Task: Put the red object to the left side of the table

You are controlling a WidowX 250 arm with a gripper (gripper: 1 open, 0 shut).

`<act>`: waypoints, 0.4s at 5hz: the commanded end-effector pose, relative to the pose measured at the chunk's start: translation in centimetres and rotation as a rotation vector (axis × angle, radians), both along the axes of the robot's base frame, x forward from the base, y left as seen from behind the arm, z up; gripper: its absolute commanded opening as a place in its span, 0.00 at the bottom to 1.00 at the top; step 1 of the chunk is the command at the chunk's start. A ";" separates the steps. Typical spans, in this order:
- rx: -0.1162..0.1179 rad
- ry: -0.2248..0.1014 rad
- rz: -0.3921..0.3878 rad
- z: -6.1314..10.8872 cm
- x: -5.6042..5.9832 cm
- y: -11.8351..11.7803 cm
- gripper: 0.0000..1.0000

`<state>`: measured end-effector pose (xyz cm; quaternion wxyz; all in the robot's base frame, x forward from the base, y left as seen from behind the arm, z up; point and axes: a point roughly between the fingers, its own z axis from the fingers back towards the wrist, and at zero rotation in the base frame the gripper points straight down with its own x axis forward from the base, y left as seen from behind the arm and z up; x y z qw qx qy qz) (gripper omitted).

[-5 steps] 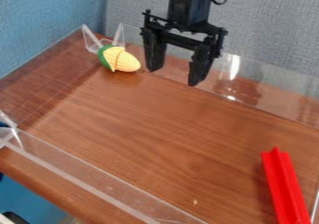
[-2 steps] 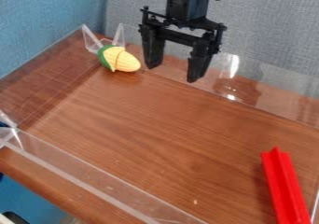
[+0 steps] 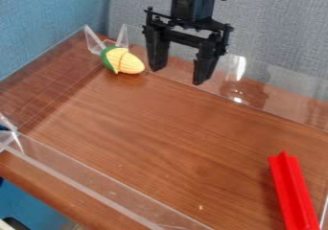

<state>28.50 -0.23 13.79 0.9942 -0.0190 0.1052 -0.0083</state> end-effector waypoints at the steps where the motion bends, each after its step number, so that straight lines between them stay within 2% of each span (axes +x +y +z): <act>1: 0.002 -0.032 0.013 1.0 0.3 0.4 1.00; 2: 0.003 -0.022 0.015 0.8 0.2 0.5 1.00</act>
